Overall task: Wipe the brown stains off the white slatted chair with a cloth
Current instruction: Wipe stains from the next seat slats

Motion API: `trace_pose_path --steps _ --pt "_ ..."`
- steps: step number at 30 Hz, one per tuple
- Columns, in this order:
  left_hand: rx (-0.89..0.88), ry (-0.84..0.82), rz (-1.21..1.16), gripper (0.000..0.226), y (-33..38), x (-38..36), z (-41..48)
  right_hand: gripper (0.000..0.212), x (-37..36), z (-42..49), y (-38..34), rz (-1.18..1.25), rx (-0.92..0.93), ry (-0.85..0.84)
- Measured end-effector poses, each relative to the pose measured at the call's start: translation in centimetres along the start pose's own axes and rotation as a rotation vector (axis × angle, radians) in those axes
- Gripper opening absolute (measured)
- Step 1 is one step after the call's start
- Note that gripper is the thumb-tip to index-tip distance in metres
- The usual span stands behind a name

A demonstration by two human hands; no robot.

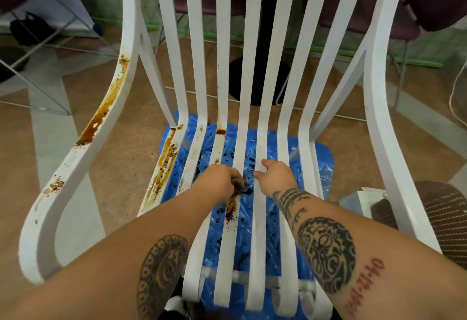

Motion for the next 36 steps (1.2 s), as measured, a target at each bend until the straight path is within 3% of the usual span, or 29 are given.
trace_pose_path --steps 5,12,18,23,29,36 --pt "0.019 0.216 -0.109 0.035 -0.3 1.7 -3.0 0.068 -1.1 -3.1 1.3 0.084 0.01 -0.006" --pt "0.046 -0.056 0.066 0.051 1.3 -0.7 -3.7 0.063 -2.9 -5.1 2.7 -0.084 0.058 -0.022" --pt "0.04 -0.061 0.071 0.046 1.8 -0.8 -4.6 0.064 -2.2 -5.2 2.5 -0.161 0.078 -0.048" --pt "0.037 0.19 -0.067 0.043 1.2 1.0 -4.4 0.063 -2.4 -4.5 2.3 -0.247 0.106 -0.043" --pt "0.04 -0.026 0.095 0.06 1.8 -1.4 -3.8 0.063 -2.4 -4.4 2.3 -0.28 0.099 -0.049" --pt "-0.013 -0.015 0.089 0.058 1.3 -2.8 -6.5 0.063 -2.3 -5.4 2.0 -0.391 0.122 -0.058"
Point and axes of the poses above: each hand's wrist, its own z-axis towards the middle knuckle, its own x-axis out of the back of the hand, y = z × x, the point moved 10 cm from there along z, towards the middle knuckle, and after that the axes turned 14 degrees about -x, right-handed, at the moved point
